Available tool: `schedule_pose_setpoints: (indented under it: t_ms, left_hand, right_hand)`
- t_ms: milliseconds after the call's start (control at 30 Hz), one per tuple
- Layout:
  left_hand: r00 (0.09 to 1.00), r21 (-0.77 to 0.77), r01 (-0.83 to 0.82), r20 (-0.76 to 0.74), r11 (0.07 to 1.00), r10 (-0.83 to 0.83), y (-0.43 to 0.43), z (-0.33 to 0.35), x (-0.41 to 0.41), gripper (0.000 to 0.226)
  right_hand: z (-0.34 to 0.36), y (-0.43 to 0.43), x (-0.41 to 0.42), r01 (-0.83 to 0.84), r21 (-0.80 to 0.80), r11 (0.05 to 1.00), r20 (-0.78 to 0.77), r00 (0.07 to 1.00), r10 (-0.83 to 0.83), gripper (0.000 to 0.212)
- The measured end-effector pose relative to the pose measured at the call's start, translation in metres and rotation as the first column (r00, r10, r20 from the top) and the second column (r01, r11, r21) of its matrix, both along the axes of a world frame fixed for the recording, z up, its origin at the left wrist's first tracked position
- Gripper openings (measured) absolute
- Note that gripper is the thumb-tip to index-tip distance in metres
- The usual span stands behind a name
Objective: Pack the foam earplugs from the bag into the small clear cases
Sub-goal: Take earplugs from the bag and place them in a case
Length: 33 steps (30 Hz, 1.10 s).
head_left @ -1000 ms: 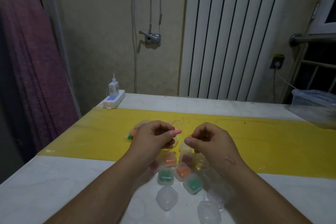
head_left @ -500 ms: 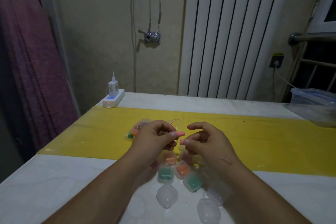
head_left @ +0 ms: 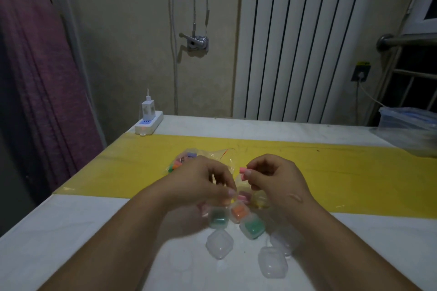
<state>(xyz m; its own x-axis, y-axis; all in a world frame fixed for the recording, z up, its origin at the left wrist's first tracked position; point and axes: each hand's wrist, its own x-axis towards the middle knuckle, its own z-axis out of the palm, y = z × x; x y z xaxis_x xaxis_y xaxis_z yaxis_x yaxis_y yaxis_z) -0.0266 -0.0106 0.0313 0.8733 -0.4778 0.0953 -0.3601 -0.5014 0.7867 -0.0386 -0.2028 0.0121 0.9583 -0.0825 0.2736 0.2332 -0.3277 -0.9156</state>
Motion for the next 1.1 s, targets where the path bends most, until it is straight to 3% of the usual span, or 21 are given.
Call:
schedule_pose_setpoints:
  t_ms: [100,167,233,300,400,500,600,700,833,933,1100]
  left_hand:
    - [0.968,0.321,0.241,-0.013,0.916,-0.25,0.007,0.006,-0.006,0.021]
    - [0.949,0.487,0.288,-0.032,0.824,-0.313,0.005,0.004,-0.007,0.034]
    - [0.942,0.573,0.289,-0.027,0.767,-0.335,0.003,0.001,-0.008,0.04]
    - [0.936,0.571,0.296,-0.014,0.766,-0.351,0.002,0.0,-0.008,0.038]
    - [0.954,0.464,0.261,0.007,0.846,-0.298,0.006,0.0,-0.005,0.028]
    - [0.977,0.143,0.212,-0.067,0.967,-0.204,0.009,-0.003,-0.003,0.031]
    - [0.97,-0.169,0.151,-0.162,0.974,-0.179,0.009,-0.009,-0.001,0.035]
    - [0.97,-0.335,0.078,-0.193,0.939,-0.149,0.009,-0.015,0.002,0.03]
    - [0.975,-0.445,0.013,-0.191,0.896,-0.109,0.006,-0.018,0.005,0.031]
    - [0.981,-0.524,0.013,-0.158,0.852,-0.112,0.004,-0.02,0.008,0.037]
    - [0.992,-0.556,-0.005,-0.107,0.831,-0.065,0.003,-0.022,0.012,0.038]
  right_hand:
    - [-0.001,0.0,0.0,0.004,0.017,1.0,0.007,1.0,-0.004,0.012]
    - [-0.001,0.0,0.0,0.007,0.012,1.0,0.007,1.0,-0.007,0.012]
    - [-0.002,0.0,0.0,0.012,0.01,1.0,0.001,1.0,-0.013,0.012]
    - [-0.003,0.0,0.0,0.013,0.017,1.0,-0.001,1.0,-0.013,0.011]
    - [-0.002,0.0,0.001,0.016,0.045,0.999,0.005,1.0,-0.016,0.01]
    - [0.002,-0.002,0.0,0.002,0.07,0.998,-0.002,1.0,-0.001,0.008]
    - [0.006,-0.003,-0.001,-0.031,0.077,0.997,-0.019,0.999,0.033,0.004]
    - [0.008,-0.005,-0.003,-0.067,0.092,0.993,-0.081,0.994,0.075,0.002]
    - [0.009,-0.008,-0.005,-0.115,0.095,0.989,-0.143,0.981,0.127,0.003]
    - [0.01,-0.005,-0.008,-0.161,0.204,0.966,-0.173,0.965,0.197,0.008]
    - [0.01,-0.001,-0.01,-0.18,0.286,0.941,-0.256,0.932,0.256,0.016]
